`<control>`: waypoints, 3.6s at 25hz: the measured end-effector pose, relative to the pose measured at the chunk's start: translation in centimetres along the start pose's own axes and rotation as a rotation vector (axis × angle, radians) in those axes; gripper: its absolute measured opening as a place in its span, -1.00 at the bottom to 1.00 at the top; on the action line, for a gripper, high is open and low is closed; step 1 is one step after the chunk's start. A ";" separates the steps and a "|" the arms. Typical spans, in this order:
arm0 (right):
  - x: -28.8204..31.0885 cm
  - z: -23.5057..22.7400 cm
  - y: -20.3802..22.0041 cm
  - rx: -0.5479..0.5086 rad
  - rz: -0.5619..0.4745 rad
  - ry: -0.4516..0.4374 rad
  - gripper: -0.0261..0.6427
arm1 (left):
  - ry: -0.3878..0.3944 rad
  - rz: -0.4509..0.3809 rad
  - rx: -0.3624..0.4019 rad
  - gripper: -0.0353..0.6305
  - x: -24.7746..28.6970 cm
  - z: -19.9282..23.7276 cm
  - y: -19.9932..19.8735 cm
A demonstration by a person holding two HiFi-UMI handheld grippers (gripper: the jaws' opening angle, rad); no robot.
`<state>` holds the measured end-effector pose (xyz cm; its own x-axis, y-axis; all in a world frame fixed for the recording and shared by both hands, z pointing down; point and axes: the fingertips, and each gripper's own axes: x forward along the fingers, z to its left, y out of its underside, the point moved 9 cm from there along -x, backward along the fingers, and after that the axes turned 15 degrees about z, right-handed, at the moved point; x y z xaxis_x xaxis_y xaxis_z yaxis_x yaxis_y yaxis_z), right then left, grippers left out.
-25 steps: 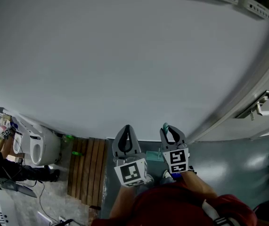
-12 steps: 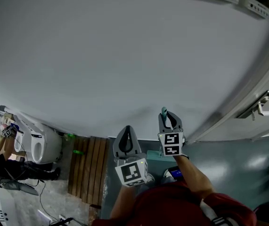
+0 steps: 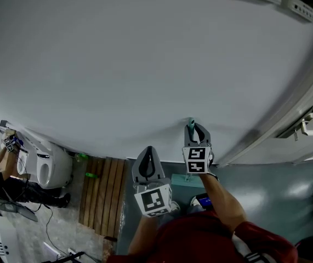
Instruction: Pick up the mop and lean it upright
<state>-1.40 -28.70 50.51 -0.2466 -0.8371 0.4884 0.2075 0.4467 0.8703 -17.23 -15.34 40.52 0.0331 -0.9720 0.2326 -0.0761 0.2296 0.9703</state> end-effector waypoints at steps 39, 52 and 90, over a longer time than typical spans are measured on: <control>-10.6 1.0 3.0 0.002 -0.056 -0.131 -0.37 | 0.017 -0.009 -0.004 -0.85 0.4 -0.3 0.0; -11.4 0.5 3.2 -0.017 -0.064 -0.117 -0.84 | 0.036 0.005 0.010 -0.85 0.6 -1.0 0.6; -15.3 -0.6 -3.6 -0.009 -0.151 -0.142 -0.87 | 0.087 0.016 -0.007 -0.85 -0.4 -1.4 -0.5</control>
<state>2.25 -17.67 39.89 -0.4069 -0.8410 0.3566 0.1663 0.3157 0.9342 -15.78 -14.96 40.00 0.1181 -0.9602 0.2530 -0.0708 0.2460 0.9667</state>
